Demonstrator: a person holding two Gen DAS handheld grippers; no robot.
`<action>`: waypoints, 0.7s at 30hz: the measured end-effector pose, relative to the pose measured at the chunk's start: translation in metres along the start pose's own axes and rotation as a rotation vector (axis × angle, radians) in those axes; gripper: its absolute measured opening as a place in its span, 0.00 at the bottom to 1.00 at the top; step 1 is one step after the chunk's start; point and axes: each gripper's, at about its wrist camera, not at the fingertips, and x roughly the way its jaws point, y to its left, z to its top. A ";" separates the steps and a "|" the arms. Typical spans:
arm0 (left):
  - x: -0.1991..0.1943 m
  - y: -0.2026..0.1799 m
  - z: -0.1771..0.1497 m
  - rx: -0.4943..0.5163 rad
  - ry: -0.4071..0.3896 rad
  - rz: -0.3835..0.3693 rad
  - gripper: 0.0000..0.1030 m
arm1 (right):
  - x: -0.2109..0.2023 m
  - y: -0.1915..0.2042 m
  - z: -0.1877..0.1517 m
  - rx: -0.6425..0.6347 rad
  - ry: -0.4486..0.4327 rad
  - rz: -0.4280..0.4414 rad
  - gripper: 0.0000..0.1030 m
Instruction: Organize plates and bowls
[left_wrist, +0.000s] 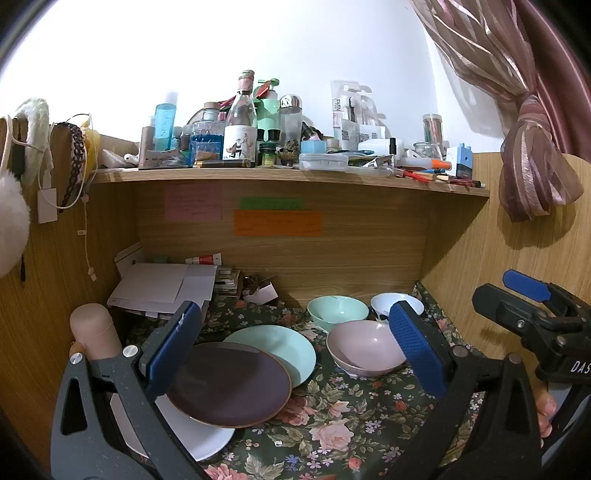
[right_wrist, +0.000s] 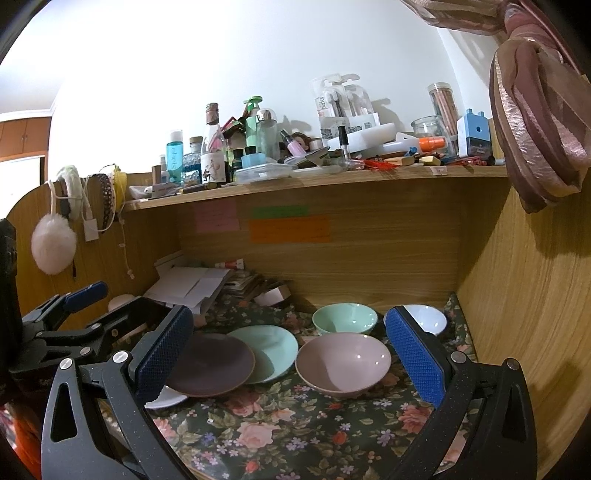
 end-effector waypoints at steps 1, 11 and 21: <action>0.000 0.000 0.000 0.000 0.000 0.000 1.00 | 0.000 0.001 0.000 -0.001 0.001 0.000 1.00; 0.003 0.009 -0.005 -0.013 0.003 0.000 1.00 | 0.007 0.004 -0.004 -0.003 0.008 0.007 1.00; 0.026 0.034 -0.026 -0.052 0.084 0.031 1.00 | 0.039 0.012 -0.016 -0.014 0.090 0.040 1.00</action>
